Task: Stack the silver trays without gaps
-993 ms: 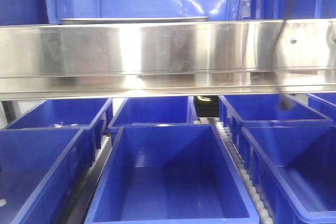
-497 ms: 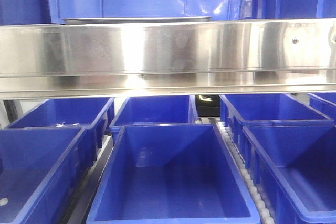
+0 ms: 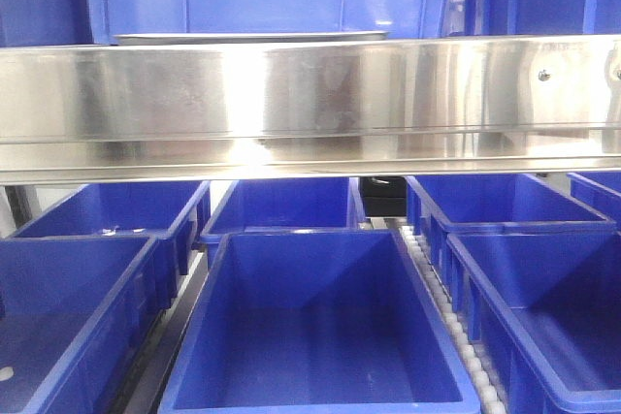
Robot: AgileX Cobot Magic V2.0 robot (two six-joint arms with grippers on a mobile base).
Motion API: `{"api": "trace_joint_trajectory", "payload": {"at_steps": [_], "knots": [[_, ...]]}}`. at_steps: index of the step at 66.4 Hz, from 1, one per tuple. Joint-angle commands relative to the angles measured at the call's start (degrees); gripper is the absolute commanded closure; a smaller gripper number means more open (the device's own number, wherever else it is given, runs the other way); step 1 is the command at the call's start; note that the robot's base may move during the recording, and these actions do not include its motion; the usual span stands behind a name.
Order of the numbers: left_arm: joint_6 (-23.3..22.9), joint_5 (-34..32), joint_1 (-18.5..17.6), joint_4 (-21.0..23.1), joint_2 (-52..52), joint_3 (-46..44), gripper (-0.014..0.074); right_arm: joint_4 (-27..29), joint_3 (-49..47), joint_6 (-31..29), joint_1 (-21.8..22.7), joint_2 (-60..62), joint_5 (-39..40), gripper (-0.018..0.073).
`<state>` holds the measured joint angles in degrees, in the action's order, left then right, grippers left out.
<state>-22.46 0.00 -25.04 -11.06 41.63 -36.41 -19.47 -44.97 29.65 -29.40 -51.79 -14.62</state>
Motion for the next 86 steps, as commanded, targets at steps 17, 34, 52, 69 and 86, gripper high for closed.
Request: {"api": "trace_joint_trajectory", "payload": {"at_steps": [17,34,52,69,86], "knots": [[0.11,0.89,0.03,-1.53,-6.45,0.37,0.0605,-0.75,2.15,-0.81,0.02,9.84,2.28,0.0577],[0.11,-2.72,2.95,-7.17,-7.56,2.09,0.0605,-3.4,3.57,-0.81,4.34,9.87,6.79,0.0577],[-0.03,5.3,16.31,-3.17,-37.53,24.1,0.06,-3.04,28.31,-0.71,19.17,30.84,15.49,0.0577],[-0.03,10.1,16.31,-3.42,-41.63,24.52,0.0601,-3.04,31.29,-0.71,19.17,44.36,8.49,0.0577],[-0.03,10.01,16.31,-3.71,-41.63,24.52,0.0602,-3.04,31.29,-0.71,19.17,51.79,4.38,0.0577]]}}
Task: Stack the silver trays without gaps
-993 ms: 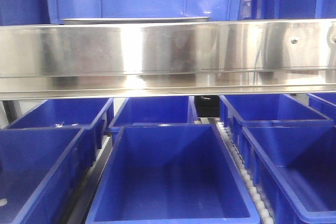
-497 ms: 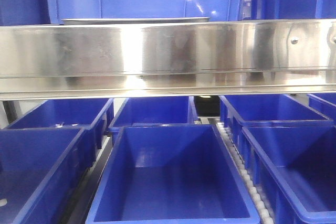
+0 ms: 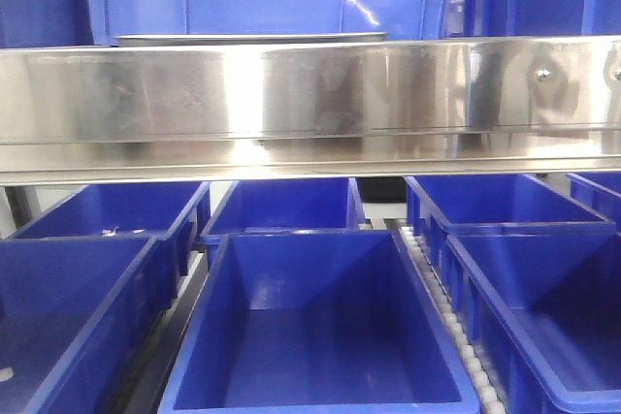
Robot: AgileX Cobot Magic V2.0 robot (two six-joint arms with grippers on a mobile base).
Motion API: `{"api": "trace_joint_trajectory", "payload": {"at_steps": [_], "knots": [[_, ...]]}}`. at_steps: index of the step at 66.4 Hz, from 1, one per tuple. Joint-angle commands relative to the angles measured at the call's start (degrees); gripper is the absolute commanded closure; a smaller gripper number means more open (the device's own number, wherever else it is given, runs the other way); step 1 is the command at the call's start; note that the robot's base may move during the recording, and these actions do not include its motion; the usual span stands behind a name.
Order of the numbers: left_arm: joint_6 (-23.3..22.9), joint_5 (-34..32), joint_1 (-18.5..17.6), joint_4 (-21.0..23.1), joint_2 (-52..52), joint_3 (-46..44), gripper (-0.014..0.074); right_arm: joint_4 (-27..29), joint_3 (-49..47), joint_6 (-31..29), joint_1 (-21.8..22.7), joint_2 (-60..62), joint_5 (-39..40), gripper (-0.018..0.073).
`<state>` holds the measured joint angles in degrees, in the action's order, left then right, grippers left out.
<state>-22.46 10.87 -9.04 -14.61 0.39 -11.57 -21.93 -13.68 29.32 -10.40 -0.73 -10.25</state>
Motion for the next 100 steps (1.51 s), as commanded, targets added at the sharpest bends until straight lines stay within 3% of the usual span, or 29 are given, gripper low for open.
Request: {"api": "trace_joint_trajectory", "payload": {"at_steps": [1,35,46,49,55,68,75,100], "knots": [[-0.03,-0.85,0.32,-0.17,-0.39,-0.31,0.0602,-0.58,0.01,-0.38,0.17,0.73,0.16,0.0577],[-0.03,-0.85,0.32,-0.17,-0.39,-0.31,0.0602,-0.58,0.01,-0.38,0.17,0.73,0.3,0.0577],[-0.03,-0.85,0.32,-0.17,-0.39,-0.31,0.0602,7.9,3.3,-0.8,0.31,0.73,2.04,0.0577],[-0.03,-0.85,0.32,-0.17,-0.39,-0.31,0.0602,9.33,5.28,-3.97,0.57,0.73,3.74,0.0577],[-0.03,-0.85,0.32,-0.17,-0.39,-0.31,0.0602,18.79,8.89,-18.82,2.8,0.73,4.4,0.0577],[-0.03,-0.85,0.32,-0.17,-0.39,-0.31,0.0602,30.33,13.68,-35.94,11.32,0.73,10.94,0.0577],[-0.03,-0.85,0.32,-0.17,-0.39,-0.31,0.0602,30.63,13.68,-36.52,13.08,0.73,9.86,0.0577],[-0.03,-0.85,0.32,-0.17,-0.39,-0.31,0.0602,30.63,13.68,-36.52,13.08,0.73,6.31,0.0577]]}}
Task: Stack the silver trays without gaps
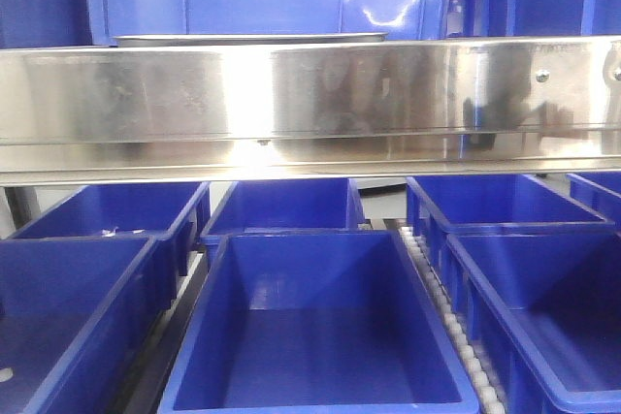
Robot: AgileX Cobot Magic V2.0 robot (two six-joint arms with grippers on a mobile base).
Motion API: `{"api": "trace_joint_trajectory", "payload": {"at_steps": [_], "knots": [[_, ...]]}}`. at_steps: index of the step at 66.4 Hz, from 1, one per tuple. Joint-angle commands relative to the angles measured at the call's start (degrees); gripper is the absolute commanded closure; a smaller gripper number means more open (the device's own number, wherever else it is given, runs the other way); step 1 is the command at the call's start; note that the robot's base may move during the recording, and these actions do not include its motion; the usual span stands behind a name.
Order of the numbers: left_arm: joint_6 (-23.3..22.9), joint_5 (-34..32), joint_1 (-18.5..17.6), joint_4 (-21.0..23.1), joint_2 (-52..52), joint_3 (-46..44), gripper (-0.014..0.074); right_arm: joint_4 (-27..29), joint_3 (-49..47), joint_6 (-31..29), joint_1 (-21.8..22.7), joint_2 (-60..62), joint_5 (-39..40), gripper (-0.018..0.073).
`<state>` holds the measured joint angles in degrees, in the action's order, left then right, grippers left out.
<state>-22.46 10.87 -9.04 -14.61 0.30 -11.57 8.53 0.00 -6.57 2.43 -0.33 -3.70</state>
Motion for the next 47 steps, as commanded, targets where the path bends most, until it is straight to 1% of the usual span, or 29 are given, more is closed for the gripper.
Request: {"api": "trace_joint_trajectory", "payload": {"at_steps": [1,47], "knots": [[-0.03,-0.85,0.32,-0.17,-0.3,-0.31,0.0602,0.17,0.0,-0.63,0.25,0.33,-0.24,0.0577],[-0.03,-0.85,0.32,-0.17,-0.3,-0.31,0.0602,0.17,0.0,-0.63,0.25,0.33,-0.16,0.0577]]}}
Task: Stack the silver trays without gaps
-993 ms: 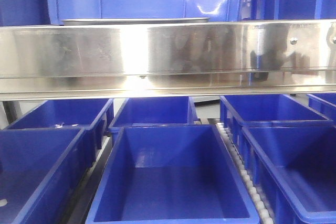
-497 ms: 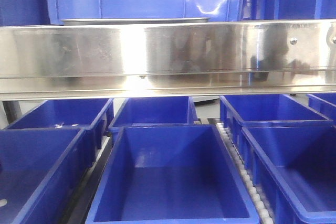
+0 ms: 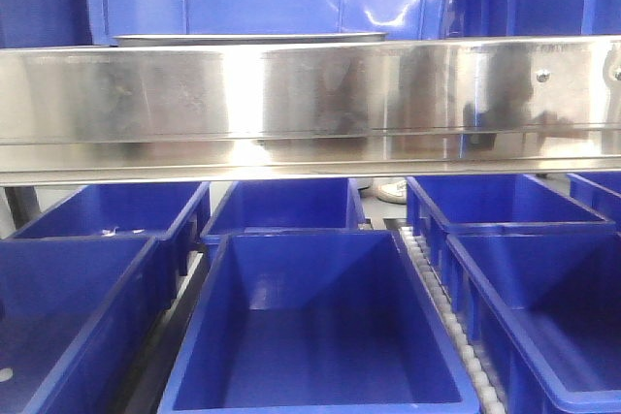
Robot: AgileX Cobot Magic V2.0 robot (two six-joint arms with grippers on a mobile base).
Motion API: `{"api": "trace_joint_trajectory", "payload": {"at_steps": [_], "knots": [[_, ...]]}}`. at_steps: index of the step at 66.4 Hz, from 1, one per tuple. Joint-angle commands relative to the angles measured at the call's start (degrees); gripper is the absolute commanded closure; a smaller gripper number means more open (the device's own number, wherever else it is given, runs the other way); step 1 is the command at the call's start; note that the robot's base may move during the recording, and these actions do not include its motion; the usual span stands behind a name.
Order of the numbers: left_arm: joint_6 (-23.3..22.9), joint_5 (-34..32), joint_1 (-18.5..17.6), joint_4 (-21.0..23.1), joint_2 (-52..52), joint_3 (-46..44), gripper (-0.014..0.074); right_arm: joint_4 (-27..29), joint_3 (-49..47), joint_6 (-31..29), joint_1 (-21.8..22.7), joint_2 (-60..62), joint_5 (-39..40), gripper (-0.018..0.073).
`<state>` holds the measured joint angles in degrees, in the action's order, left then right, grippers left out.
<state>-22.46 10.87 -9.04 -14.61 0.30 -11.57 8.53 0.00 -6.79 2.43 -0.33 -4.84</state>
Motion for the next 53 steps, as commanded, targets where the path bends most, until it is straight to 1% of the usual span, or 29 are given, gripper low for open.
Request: {"api": "trace_joint_trajectory", "payload": {"at_steps": [1,12,16,19,20,24,27,29,34,35,37,39,41,42,47,53], "knots": [[-0.03,-0.85,0.32,-0.17,-0.3,-0.31,0.0602,0.17,0.0,-0.41,0.25,0.33,0.99,0.0577],[-0.03,-0.85,0.32,-0.17,-0.3,-0.31,0.0602,0.17,0.0,-0.41,0.25,0.33,0.99,0.0577],[-0.03,0.41,0.32,-2.1,-0.3,-0.31,0.0602,0.17,0.0,-0.41,0.25,0.33,0.99,0.0577],[-0.03,1.96,0.69,-5.9,-0.3,-0.31,0.0602,0.17,0.0,-0.41,0.25,0.33,0.99,0.0577],[-0.03,2.24,0.82,-6.5,-0.3,-0.14,0.0602,0.17,0.0,-0.41,0.25,0.33,0.99,0.0577],[0.09,2.11,1.68,-6.3,-0.3,0.82,0.0602,0.17,0.0,-0.41,0.25,0.33,0.99,0.0577],[1.82,1.72,2.49,-4.14,-0.3,1.77,0.0602,0.17,0.0,-0.41,0.25,0.33,0.99,0.0577],[5.37,1.54,3.42,-1.02,-0.3,2.33,0.0602,0.17,0.0,-0.41,0.25,0.33,0.99,0.0577],[17.06,0.31,6.02,8.03,-0.3,4.29,0.0602,0.17,0.0,-0.41,0.25,0.33,0.99,0.0577],[20.88,-0.34,6.6,10.9,-0.3,4.78,0.0602,0.17,0.0,-0.41,0.25,0.33,0.99,0.0577],[25.82,-2.6,8.05,14.61,-0.3,5.81,0.0602,0.17,0.0,-0.41,0.25,0.33,0.99,0.0577],[29.87,-4.62,9.17,17.67,-0.3,7.15,0.0602,0.17,0.0,-0.41,0.25,0.33,0.99,0.0577],[32.53,-6.73,10.24,19.86,-0.3,8.16,0.0602,0.17,0.0,-0.41,0.25,0.33,0.99,0.0577],[33.37,-7.67,10.73,20.49,-0.3,8.65,0.0602,0.17,0.0,-0.41,0.25,0.33,0.99,0.0577],[33.39,-10.87,12.87,20.3,-0.3,10.8,0.0602,0.17,0.0,-0.41,0.25,0.33,0.99,0.0577],[32.7,-11.58,13.31,20.3,-0.3,11.57,0.0602,0.17,0.0,-0.41,0.25,0.33,0.99,0.0577]]}}
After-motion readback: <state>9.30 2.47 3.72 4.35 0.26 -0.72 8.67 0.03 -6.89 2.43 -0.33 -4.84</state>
